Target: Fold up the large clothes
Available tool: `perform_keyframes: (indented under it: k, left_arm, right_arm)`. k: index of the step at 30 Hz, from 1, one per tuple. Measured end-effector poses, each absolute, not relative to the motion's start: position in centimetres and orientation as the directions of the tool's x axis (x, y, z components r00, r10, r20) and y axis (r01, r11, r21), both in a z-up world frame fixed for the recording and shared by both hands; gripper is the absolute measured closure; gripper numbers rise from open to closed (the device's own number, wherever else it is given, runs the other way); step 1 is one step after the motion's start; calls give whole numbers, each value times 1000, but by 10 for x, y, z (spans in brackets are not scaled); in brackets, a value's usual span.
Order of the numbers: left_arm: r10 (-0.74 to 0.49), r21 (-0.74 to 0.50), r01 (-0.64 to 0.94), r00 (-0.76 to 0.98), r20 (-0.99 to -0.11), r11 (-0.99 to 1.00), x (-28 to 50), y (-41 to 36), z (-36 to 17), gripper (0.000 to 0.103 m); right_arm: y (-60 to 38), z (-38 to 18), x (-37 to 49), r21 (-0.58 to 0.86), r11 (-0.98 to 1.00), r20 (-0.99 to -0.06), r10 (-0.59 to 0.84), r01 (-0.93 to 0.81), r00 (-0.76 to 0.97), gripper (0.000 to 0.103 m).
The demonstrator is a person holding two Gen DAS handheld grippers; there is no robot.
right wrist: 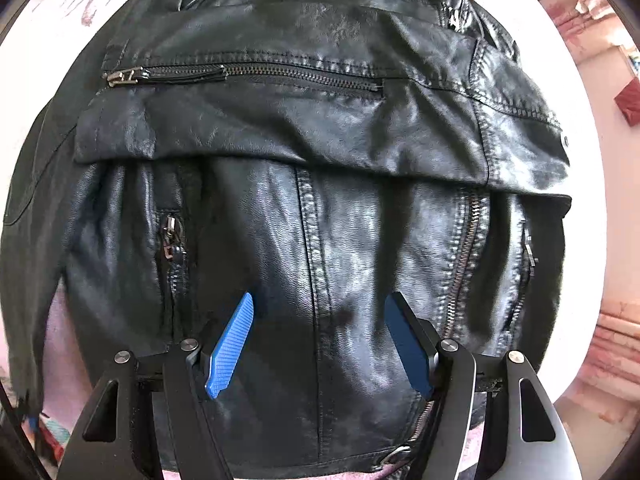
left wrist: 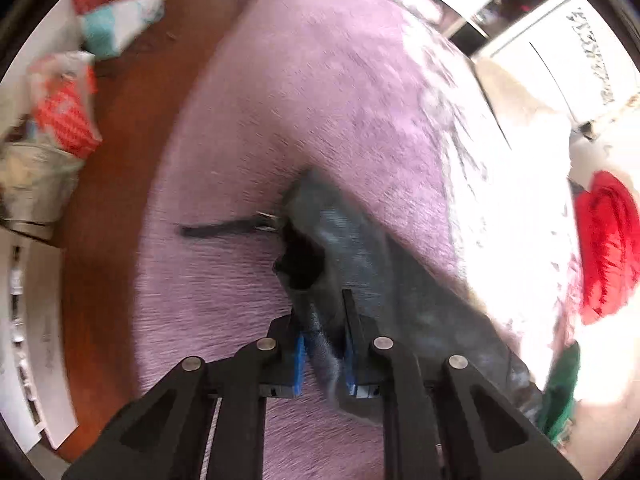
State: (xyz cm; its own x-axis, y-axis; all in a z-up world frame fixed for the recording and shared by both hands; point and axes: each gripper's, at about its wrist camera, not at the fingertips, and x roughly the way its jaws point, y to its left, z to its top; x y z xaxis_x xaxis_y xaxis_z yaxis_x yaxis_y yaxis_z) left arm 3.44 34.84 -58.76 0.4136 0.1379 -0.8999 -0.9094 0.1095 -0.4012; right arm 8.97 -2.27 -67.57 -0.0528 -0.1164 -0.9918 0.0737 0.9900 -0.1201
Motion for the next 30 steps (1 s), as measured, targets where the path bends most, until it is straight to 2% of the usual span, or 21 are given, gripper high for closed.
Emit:
perform_keyframes:
  k: [2, 4, 6, 9, 10, 11, 12, 14, 15, 19, 22, 26, 30]
  left_arm:
    - [78, -447, -890, 454, -888, 95, 41, 353, -604, 84]
    - [84, -467, -881, 473, -877, 77, 47, 353, -605, 79]
    - [101, -441, -893, 448, -888, 83, 56, 355, -601, 79]
    - [172, -350, -926, 372, -912, 143, 70, 346, -589, 82]
    - [213, -302, -936, 336, -917, 179, 78, 341, -580, 94]
    - [244, -273, -940, 320, -916, 205, 82, 339, -574, 95]
    - [269, -251, -940, 310, -912, 232, 88, 336, -566, 96]
    - [334, -187, -935, 287, -898, 301, 104, 328, -542, 98]
    - [366, -154, -925, 284, -886, 347, 115, 323, -527, 98]
    - [468, -36, -858, 315, -826, 513, 158, 297, -474, 98]
    - [509, 27, -774, 390, -767, 633, 196, 271, -436, 99]
    - [476, 55, -625, 530, -702, 778, 249, 212, -384, 99]
    - [318, 1, -438, 652, -688, 899, 293, 142, -360, 99]
  right_arm:
    - [-28, -680, 95, -85, 994, -995, -80, 72, -64, 33]
    - [-10, -695, 141, -40, 996, -997, -34, 83, -73, 33]
    - [-17, -698, 142, 5, 996, -996, 12, 91, -84, 33]
    - [-26, -699, 165, 21, 997, -997, 27, 79, -71, 33]
    - [-27, -697, 176, 2, 998, -998, 6, 61, -65, 33]
    - [-29, -695, 176, -42, 999, -998, -40, 32, -51, 33]
    - [-16, -690, 185, -72, 997, -997, -71, 14, -38, 33]
    - [-19, -686, 193, -109, 994, -994, -109, -28, -6, 21]
    - [-22, -683, 196, -121, 992, -993, -120, -39, 11, 19]
    - [-33, -675, 207, -166, 985, -984, -162, -51, 74, 19]
    - [-51, -672, 223, -121, 993, -991, -120, -11, 67, 19]
    - [-110, -662, 256, -45, 995, -998, -49, 91, 44, 19]
    - [-169, -648, 260, 18, 975, -1000, 12, 220, 27, 19]
